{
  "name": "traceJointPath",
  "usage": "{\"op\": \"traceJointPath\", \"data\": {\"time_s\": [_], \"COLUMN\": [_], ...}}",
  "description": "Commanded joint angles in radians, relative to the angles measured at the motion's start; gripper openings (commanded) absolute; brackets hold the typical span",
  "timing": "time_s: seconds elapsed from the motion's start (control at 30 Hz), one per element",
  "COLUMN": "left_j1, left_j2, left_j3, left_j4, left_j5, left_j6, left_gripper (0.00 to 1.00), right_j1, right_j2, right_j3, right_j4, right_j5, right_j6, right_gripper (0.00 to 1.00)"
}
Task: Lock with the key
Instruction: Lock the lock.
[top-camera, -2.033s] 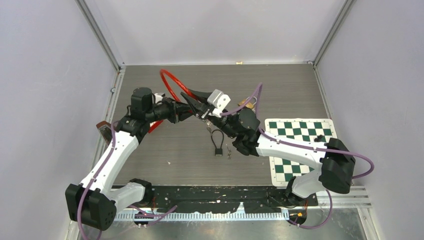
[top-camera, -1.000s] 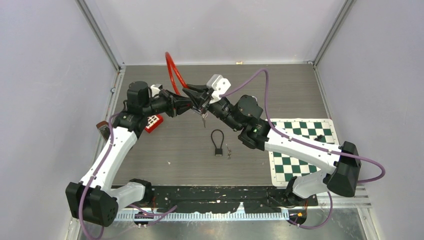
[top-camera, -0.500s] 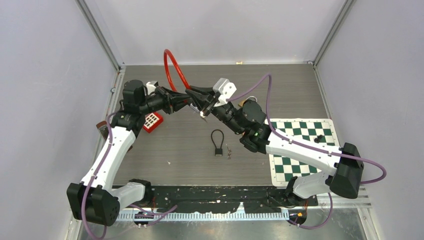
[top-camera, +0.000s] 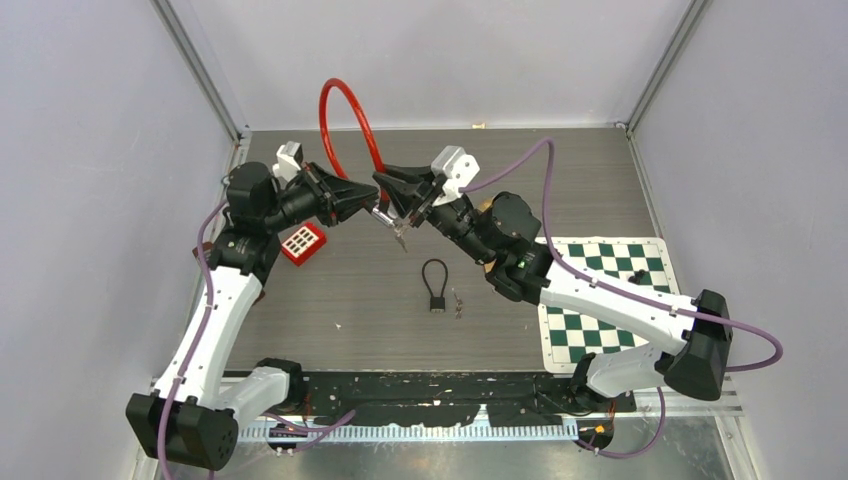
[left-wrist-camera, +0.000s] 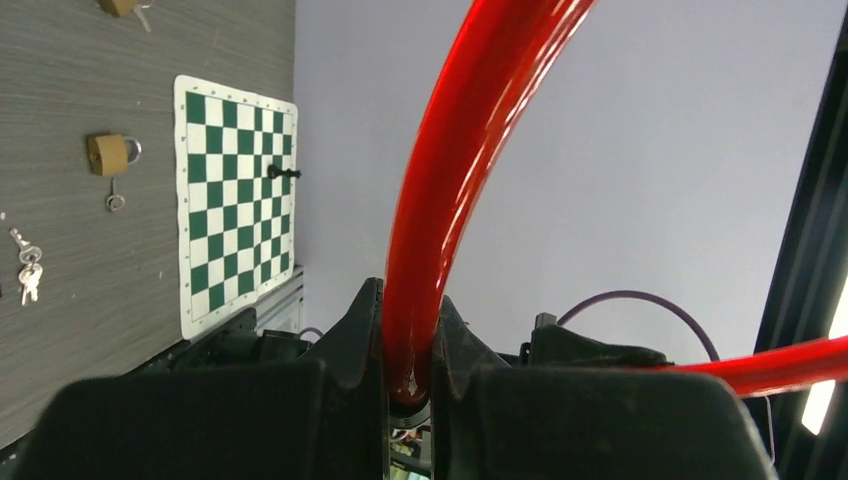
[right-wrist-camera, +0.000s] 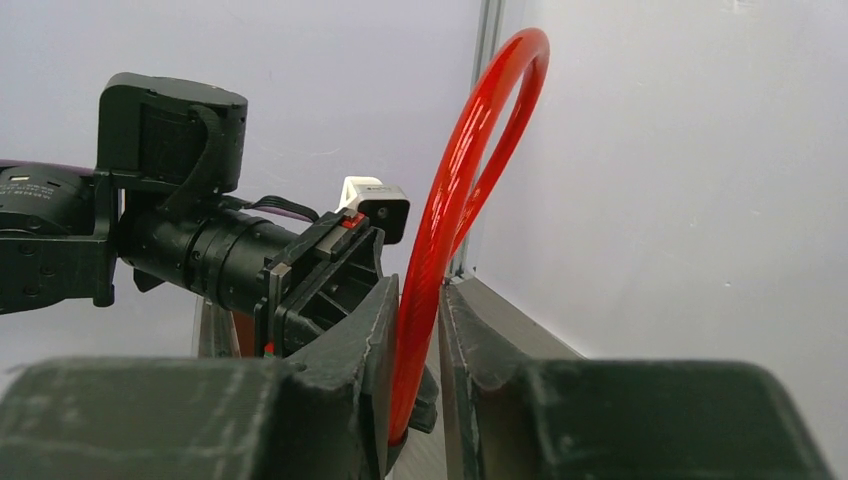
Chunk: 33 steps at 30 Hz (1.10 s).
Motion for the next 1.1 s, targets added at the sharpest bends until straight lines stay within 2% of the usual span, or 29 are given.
{"op": "traceJointPath", "data": {"time_s": [0.0, 0.27, 0.57, 1.07], "left_j1": [0.005, 0.005, 0.005, 0.005], "left_j2": [-0.019, -0.001, 0.004, 0.018], "left_j3": [0.008, 0.016, -0.014, -0.093], "left_j4": [0.179, 0.185, 0.344, 0.691], "left_j5": [0.049, 0.056, 0.007, -0.032], "left_j6": [-0.014, 0.004, 0.011, -0.057], "left_gripper": [0.0, 0.0, 0.0, 0.0], "right_j1": [0.006, 0.006, 0.005, 0.005], "right_j2": [-0.027, -0.044, -0.073, -0.117], "right_j3": [0.033, 0.046, 0.047, 0.029], "right_j4": [-0.067, -0.063, -0.076, -0.101], "right_j5": [-0.011, -0.01, 0.011, 0.046], "right_j6": [-0.003, -0.003, 0.018, 0.054], "right_gripper": [0.29, 0.44, 0.6, 0.73]}}
